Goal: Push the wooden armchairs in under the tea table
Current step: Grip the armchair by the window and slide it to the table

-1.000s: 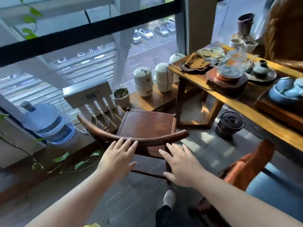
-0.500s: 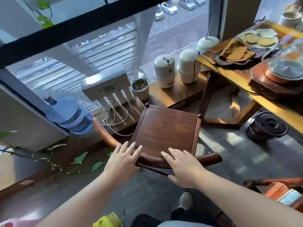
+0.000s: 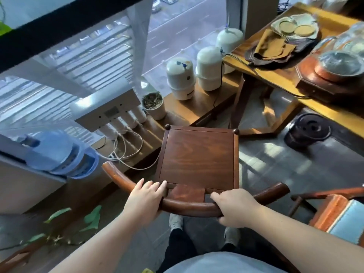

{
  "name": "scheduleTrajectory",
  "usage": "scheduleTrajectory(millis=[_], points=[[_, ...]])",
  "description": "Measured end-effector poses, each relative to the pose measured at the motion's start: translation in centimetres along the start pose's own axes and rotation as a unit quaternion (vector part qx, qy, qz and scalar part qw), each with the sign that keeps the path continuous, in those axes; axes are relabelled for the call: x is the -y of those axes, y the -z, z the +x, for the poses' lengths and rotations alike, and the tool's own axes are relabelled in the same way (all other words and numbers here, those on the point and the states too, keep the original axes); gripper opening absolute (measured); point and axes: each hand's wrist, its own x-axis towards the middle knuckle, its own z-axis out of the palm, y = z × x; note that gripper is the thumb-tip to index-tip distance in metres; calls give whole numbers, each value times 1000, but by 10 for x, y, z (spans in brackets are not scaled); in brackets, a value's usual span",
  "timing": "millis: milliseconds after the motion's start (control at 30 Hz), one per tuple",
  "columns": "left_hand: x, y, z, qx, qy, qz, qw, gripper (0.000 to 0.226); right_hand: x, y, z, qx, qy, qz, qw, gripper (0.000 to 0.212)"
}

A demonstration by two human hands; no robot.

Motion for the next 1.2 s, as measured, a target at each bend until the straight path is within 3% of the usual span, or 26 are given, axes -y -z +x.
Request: scheduleTrajectory(millis=[133, 367, 533, 600, 733, 933, 1200], points=[[18, -8, 15, 0, -87, -8, 996, 72, 13, 8, 7, 55, -47, -11, 997, 45], [55, -18, 27, -26, -191, -23, 981, 69, 25, 22, 23, 123, -56, 43, 990, 55], [58, -14, 32, -4, -207, 10, 978, 75, 27, 25, 30, 167, -85, 43, 981, 35], [56, -10, 33, 11, -205, 20, 979, 66, 27, 25, 31, 173, -96, 43, 979, 29], [54, 1, 32, 54, -206, 22, 977, 13, 25, 21, 31, 170, -104, 50, 979, 26], [50, 2, 33, 75, -199, 49, 976, 20, 25, 4, 26, 94, -106, 62, 988, 27], [46, -2, 28, 79, -207, 80, 972, 27, 43, -17, 9, 71, -111, 105, 986, 23]])
